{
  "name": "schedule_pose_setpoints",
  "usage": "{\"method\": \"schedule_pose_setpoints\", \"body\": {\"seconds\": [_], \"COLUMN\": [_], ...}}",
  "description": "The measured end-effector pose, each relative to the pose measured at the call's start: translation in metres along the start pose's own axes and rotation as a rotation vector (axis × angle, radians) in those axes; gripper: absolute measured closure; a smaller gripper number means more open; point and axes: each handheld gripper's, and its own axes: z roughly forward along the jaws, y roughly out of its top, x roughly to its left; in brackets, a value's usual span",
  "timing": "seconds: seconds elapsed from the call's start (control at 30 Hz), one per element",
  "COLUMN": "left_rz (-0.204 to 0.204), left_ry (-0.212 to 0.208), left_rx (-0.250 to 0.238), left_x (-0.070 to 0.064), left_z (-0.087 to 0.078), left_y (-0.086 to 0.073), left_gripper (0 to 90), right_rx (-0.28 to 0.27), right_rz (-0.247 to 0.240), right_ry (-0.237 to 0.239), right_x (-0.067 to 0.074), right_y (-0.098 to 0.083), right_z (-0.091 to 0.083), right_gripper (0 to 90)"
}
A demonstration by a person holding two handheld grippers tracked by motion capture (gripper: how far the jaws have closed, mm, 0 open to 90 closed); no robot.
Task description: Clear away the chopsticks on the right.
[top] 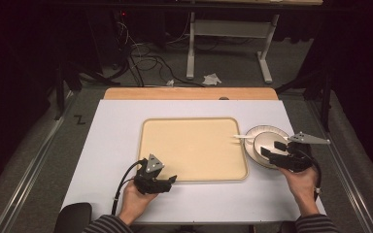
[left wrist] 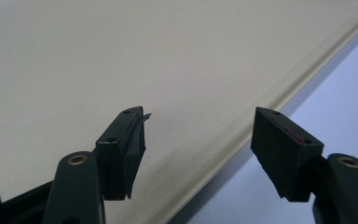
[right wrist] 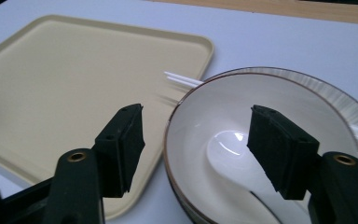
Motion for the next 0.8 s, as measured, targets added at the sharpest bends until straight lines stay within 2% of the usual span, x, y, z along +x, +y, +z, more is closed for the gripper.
{"method": "schedule_pose_setpoints", "body": {"seconds": [0.1,0.2,0.27,0.4,0.5,0.53,0.63,0.8], "left_rz": [-0.007,-0.007,-0.011,-0.010,-0.011,-0.012,-0.013,-0.020], "left_ry": [0.004,0.010,0.014,0.021,0.024,0.025,0.026,0.028], "left_rx": [-0.001,-0.003,-0.014,-0.019,-0.025,-0.024,-0.028,-0.041], "left_x": [0.000,0.001,0.002,0.003,0.004,0.004,0.003,0.004], "left_z": [0.000,0.001,0.001,0.000,-0.001,-0.001,-0.002,-0.006], "left_y": [0.000,0.001,0.002,0.004,0.004,0.004,0.004,0.006], "left_gripper": [35.3,35.3,35.4,35.5,35.6,35.6,35.7,35.7], "right_rx": [-0.038,-0.045,-0.029,0.045,0.067,0.071,0.074,0.089], "right_rz": [-0.011,-0.013,0.002,0.048,0.042,0.024,0.006,-0.031], "right_ry": [-0.029,-0.022,-0.020,-0.011,-0.013,-0.016,-0.035,-0.097], "right_x": [-0.004,-0.010,-0.017,-0.031,-0.039,-0.042,-0.050,-0.067], "right_y": [0.003,0.007,0.009,0.012,0.016,0.019,0.027,0.040], "right_z": [-0.005,-0.008,-0.008,-0.008,-0.010,-0.011,-0.015,-0.016], "right_gripper": [46.1,52.7,56.3,61.7,68.5,70.0,72.1,72.6]}}
